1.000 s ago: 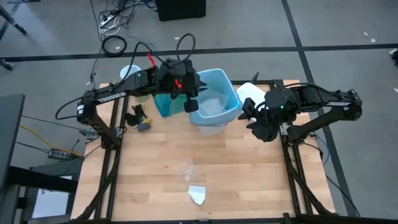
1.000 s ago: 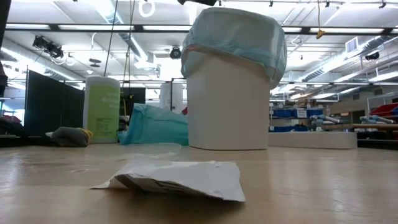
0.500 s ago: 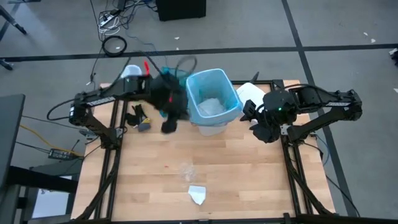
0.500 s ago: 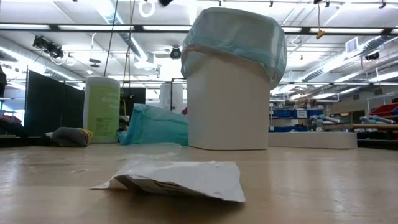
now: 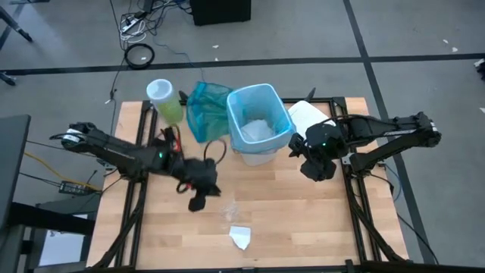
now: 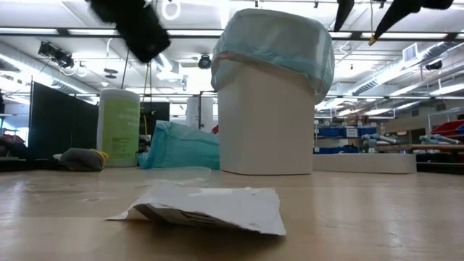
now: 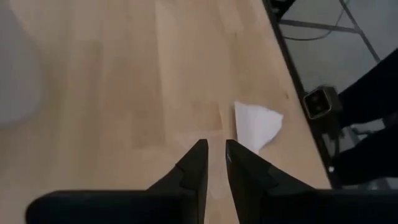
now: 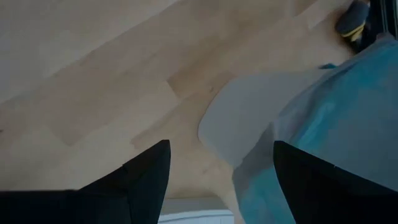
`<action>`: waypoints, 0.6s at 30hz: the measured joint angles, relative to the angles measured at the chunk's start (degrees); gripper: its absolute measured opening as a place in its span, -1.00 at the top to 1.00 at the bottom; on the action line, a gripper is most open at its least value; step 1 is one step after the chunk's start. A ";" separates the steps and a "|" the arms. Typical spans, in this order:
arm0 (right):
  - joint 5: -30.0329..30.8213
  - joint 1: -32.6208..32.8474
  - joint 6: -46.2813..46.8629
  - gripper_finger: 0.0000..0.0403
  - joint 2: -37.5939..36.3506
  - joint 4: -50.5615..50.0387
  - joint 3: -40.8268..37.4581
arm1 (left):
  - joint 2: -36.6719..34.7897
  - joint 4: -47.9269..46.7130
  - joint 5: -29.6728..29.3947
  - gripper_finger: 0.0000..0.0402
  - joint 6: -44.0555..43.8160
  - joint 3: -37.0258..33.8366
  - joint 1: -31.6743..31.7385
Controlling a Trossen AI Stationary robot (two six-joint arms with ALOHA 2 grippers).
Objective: Place trash/remove bag and relplace
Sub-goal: Put the clear plastic into the white trash bin
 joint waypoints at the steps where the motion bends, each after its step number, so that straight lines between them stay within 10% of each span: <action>1: 0.00 -0.16 0.02 -0.34 -0.02 0.92 -0.68 | 0.49 2.72 -0.75 0.68 -1.08 -2.20 -1.14; 10: -0.48 -2.66 2.86 -0.39 0.02 4.94 -7.07 | 5.65 25.07 -3.72 0.65 -5.23 -15.21 -6.07; 18: -1.90 -4.56 3.01 -0.53 0.00 6.05 -9.26 | 10.27 33.25 6.91 0.50 -2.34 -16.87 -5.55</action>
